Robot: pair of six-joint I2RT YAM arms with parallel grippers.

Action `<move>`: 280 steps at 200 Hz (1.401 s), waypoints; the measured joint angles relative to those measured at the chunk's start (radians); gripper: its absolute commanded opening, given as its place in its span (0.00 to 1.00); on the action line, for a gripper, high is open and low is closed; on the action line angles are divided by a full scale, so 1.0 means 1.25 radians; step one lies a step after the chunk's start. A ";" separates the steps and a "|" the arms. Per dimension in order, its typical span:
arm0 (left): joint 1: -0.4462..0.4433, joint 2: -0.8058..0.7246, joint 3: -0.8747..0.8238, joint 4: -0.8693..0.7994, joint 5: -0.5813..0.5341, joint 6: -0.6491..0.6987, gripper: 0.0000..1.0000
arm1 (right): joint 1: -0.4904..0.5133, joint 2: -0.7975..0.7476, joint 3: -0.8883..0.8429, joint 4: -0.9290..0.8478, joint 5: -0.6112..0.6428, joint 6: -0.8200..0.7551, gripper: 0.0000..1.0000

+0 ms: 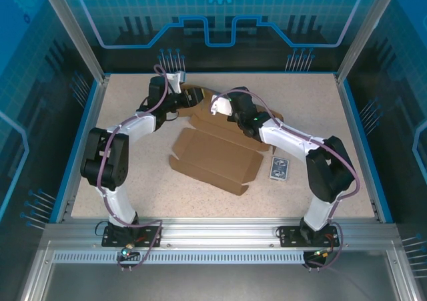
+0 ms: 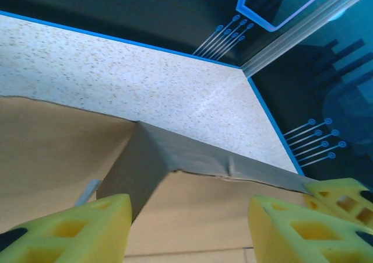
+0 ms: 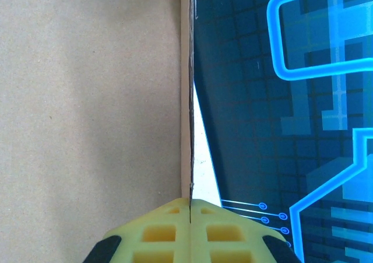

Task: Fold the paper box

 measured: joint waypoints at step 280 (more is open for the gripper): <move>0.202 0.067 0.130 -0.328 -0.226 0.034 0.56 | 0.003 0.056 -0.113 0.380 0.036 -0.304 0.00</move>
